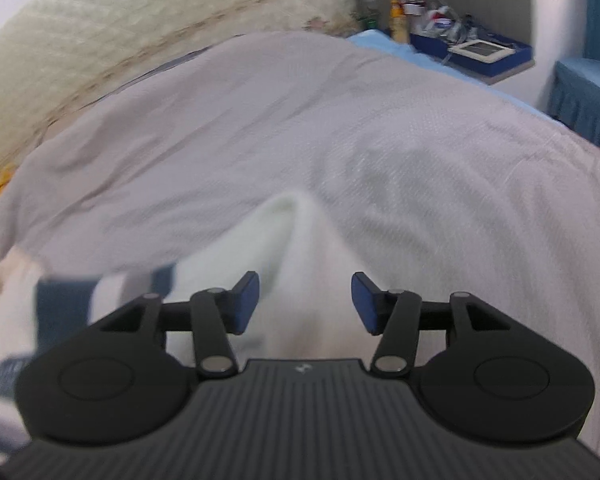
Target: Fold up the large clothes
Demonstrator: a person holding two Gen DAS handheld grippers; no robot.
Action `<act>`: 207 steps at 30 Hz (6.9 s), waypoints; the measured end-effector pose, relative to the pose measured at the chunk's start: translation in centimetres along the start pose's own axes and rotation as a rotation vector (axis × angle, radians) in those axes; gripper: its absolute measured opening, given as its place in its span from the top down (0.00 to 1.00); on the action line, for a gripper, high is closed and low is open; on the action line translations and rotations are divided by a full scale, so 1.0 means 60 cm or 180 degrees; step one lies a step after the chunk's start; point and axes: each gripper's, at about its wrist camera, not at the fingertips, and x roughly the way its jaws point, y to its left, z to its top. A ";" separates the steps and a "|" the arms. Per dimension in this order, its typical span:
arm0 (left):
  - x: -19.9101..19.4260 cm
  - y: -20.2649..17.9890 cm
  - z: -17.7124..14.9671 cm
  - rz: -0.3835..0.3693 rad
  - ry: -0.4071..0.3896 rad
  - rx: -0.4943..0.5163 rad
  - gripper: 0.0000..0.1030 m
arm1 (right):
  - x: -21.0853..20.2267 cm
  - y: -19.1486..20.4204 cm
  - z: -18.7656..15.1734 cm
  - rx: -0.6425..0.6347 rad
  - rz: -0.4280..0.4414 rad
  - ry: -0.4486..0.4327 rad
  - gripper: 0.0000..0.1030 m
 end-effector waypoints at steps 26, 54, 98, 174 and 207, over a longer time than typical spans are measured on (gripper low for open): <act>0.023 0.002 -0.020 0.0247 0.0108 0.0099 0.82 | 0.036 -0.083 0.047 -0.0525 -0.1527 -0.0892 0.92; -0.035 0.030 0.014 0.0344 -0.0164 0.0141 0.82 | -0.104 0.007 -0.018 0.0072 -0.0798 -0.0755 0.41; -0.147 0.039 -0.017 0.0540 -0.0383 -0.0079 0.77 | -0.320 0.343 -0.535 0.0661 0.0839 0.0866 0.89; -0.078 0.092 -0.041 0.1966 0.0757 0.1097 0.91 | -0.262 0.477 -0.511 -0.1066 0.0774 0.0075 0.43; -0.055 0.826 0.611 0.2809 -0.0098 -0.0639 0.92 | -0.145 0.576 -0.491 -0.1286 0.0819 -0.0310 0.37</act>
